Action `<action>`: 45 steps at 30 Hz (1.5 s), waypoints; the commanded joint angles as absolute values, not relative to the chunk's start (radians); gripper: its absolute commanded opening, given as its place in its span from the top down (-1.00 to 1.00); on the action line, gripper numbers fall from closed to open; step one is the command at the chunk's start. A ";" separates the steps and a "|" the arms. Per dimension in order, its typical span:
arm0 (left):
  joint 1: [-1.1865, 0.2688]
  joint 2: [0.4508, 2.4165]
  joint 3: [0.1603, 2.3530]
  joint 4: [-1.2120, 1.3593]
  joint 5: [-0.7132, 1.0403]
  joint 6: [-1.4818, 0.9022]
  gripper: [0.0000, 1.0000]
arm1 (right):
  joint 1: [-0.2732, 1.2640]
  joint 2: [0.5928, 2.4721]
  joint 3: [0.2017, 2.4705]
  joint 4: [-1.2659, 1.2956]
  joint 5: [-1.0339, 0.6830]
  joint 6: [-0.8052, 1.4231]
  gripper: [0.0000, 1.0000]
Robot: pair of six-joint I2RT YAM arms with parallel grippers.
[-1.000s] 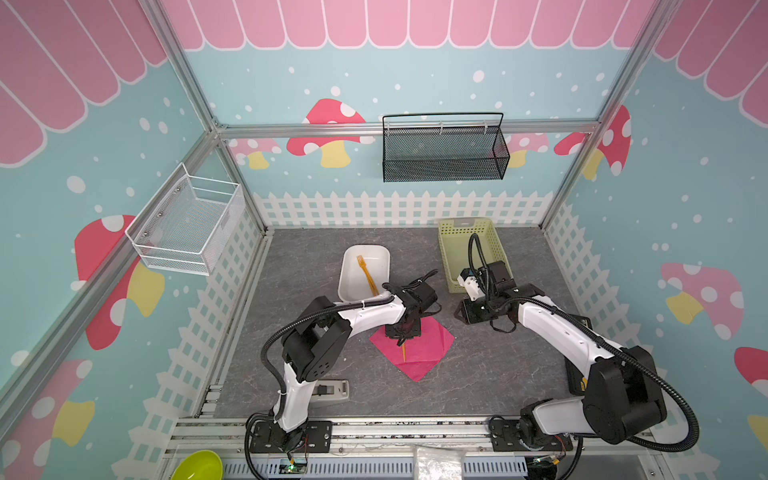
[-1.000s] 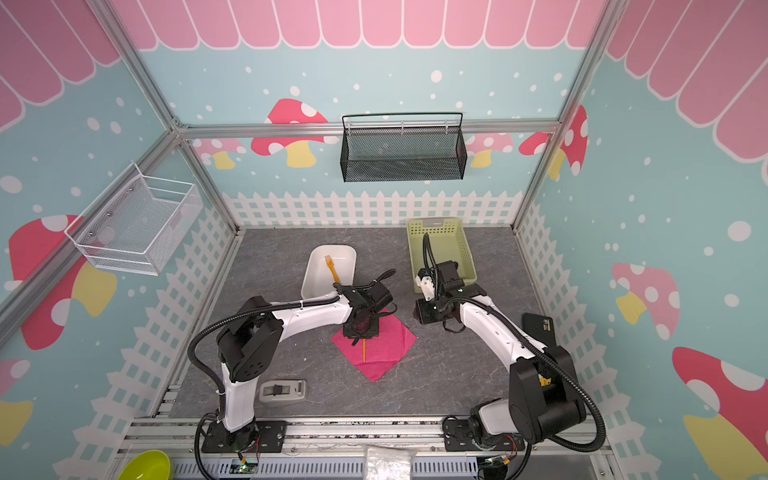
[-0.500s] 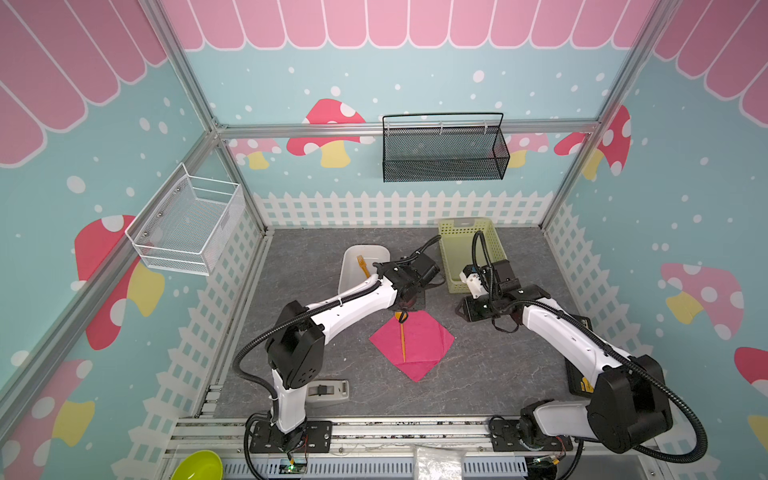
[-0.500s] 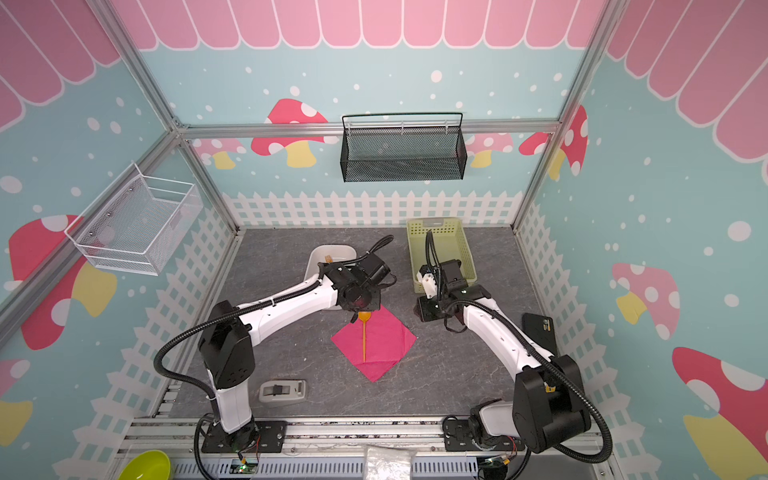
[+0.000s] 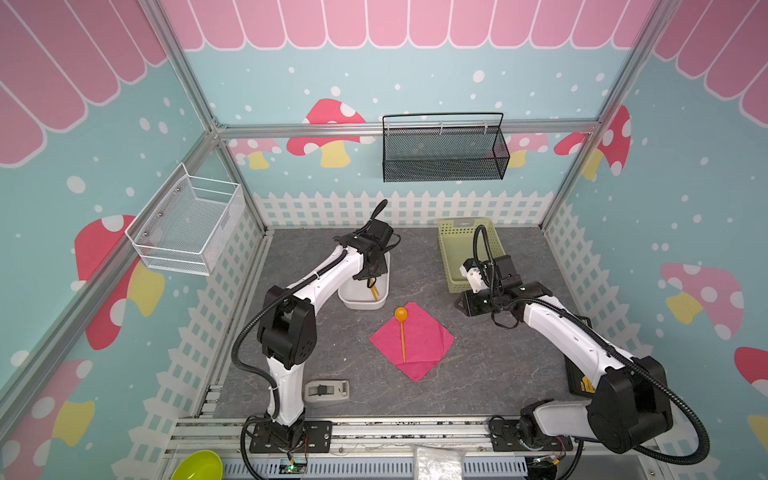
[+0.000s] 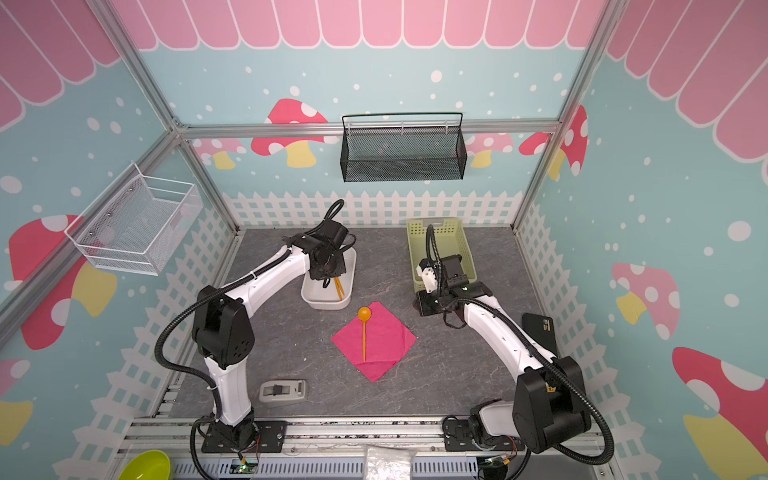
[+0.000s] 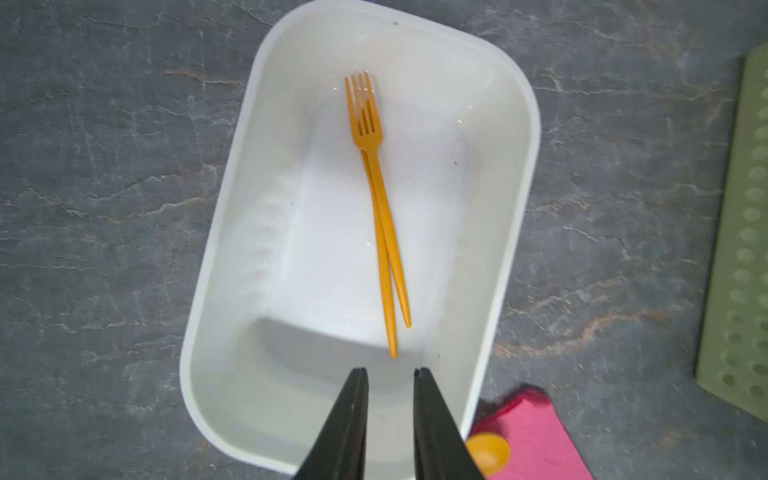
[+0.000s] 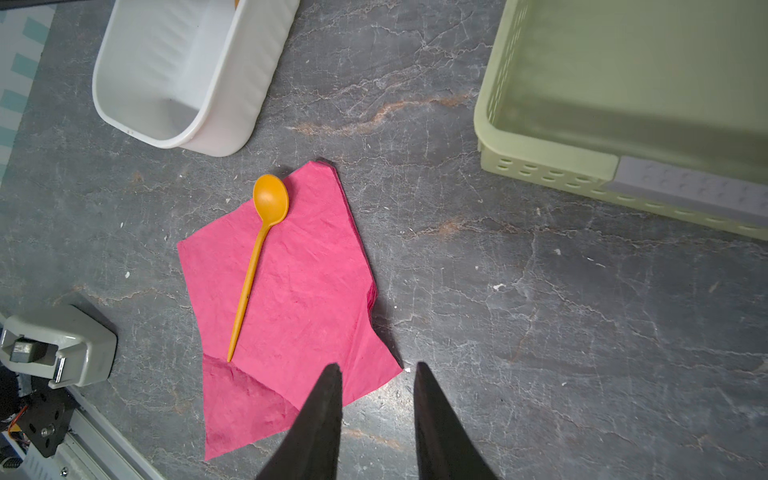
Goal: Place the utensils on the paper napkin and roll it up
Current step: 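Move the left gripper back into the white tray onto the orange fork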
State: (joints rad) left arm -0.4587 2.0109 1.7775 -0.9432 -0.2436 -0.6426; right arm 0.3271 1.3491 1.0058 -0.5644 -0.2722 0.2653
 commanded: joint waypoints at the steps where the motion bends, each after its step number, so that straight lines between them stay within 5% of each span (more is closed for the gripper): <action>1: -0.431 2.082 1.841 -0.952 -0.250 -0.623 0.54 | 0.320 1.360 1.029 -0.563 -0.259 0.255 0.34; 21: -0.353 2.403 2.136 -1.008 -0.225 -0.645 0.57 | 0.313 1.376 1.028 -0.574 -0.258 0.248 0.34; 45: -0.350 2.500 2.214 -1.046 -0.194 -0.629 0.68 | 0.301 1.381 1.029 -0.580 -0.252 0.242 0.33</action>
State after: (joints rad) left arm -0.3553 2.4825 2.2002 -1.0225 -0.1944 -0.6384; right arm 0.3065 1.3788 1.0115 -0.5682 -0.2543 0.2619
